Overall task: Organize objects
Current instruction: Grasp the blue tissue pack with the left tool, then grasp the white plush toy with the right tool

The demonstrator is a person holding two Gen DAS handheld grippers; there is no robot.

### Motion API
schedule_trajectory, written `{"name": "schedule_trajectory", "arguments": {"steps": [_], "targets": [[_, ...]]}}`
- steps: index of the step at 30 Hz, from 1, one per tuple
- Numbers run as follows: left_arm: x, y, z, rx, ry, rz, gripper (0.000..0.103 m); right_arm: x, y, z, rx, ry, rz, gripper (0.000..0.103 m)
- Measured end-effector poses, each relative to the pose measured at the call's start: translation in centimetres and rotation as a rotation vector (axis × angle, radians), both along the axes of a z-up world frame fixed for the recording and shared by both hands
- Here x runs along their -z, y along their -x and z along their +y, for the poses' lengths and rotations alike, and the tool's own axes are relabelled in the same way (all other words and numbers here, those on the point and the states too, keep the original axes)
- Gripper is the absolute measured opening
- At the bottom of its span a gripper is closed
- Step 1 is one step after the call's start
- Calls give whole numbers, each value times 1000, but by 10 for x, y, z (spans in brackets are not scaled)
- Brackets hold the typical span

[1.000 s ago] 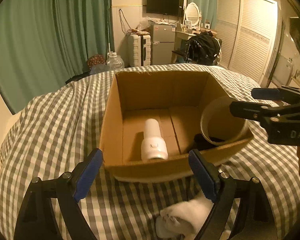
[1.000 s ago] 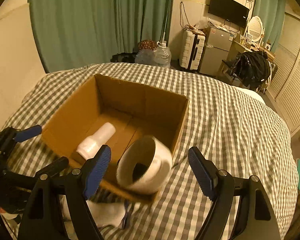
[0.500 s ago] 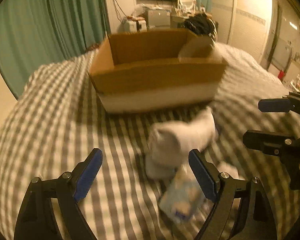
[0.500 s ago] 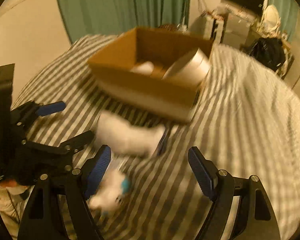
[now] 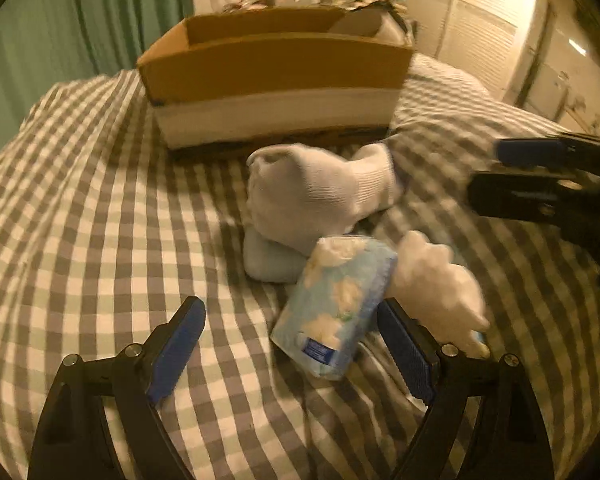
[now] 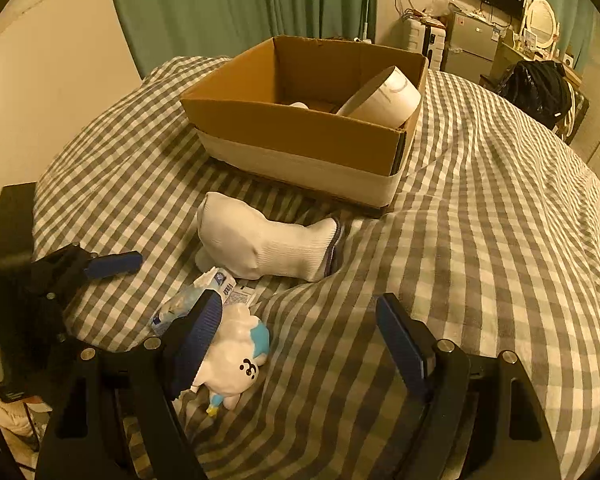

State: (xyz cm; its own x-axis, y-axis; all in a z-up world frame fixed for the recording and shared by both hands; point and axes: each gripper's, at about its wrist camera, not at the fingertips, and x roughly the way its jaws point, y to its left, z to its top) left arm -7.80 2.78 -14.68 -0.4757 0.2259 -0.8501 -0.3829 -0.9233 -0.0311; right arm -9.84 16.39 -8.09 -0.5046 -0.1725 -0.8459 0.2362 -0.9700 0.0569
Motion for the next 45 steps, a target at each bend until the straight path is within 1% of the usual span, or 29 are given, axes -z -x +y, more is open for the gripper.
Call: {"name": "schedule_trajectory", "arguments": {"steps": [1, 2, 3, 5, 7, 8, 11, 14, 17, 21, 24, 29, 30, 32, 33, 34, 37, 39, 45], "targets": [[3, 2, -1, -3, -14, -10, 88, 0, 0, -1, 1, -5, 2, 79], [5, 4, -2, 0, -34, -21, 79, 1, -1, -1, 1, -9, 5, 79], [7, 5, -1, 12, -52, -35, 73, 2, -1, -2, 2, -16, 6, 79], [10, 4, 4, 51, -70, -52, 48, 3, -1, -4, 3, -26, 7, 79], [12, 1, 10, 84, -76, -57, 36, 4, -1, -5, 3, -32, 6, 79], [11, 0, 11, 90, -70, -48, 31, 4, -1, -5, 2, -33, 6, 79], [5, -3, 9, 80, -72, -24, 25, 5, -2, -5, 3, -37, 5, 79], [-7, -5, 2, 44, -69, 21, 20, 6, -3, -7, 4, -41, 6, 79], [-18, -8, -4, 10, -49, 71, 20, 9, -4, -11, -4, -50, 2, 79], [-27, -11, -10, -17, -19, 119, 20, 17, -4, -21, -33, -58, -20, 79], [-28, -10, -20, -41, -9, 138, 20, 24, -4, -30, -59, -59, -47, 79], [-32, -10, -34, -64, -27, 131, 20, 46, -2, -47, -119, -67, -119, 79], [-32, -10, -34, -62, -27, 131, 20, 50, -1, -49, -122, -79, -128, 77], [-30, -9, -32, -61, -25, 129, 19, 59, 0, -53, -126, -121, -149, 61], [-30, -10, -33, -62, -25, 128, 20, 62, 0, -54, -127, -136, -157, 59], [-31, -10, -33, -63, -27, 127, 20, 63, 0, -55, -130, -136, -161, 52], [-32, -9, -31, -65, -37, 130, 20, 59, -3, -53, -130, -112, -152, 51], [-33, -11, -31, -61, -44, 131, 19, 52, -6, -51, -128, -99, -127, 51], [-51, -9, -32, -59, -72, 155, 19, 17, -11, -37, -105, -31, -37, 51]]}}
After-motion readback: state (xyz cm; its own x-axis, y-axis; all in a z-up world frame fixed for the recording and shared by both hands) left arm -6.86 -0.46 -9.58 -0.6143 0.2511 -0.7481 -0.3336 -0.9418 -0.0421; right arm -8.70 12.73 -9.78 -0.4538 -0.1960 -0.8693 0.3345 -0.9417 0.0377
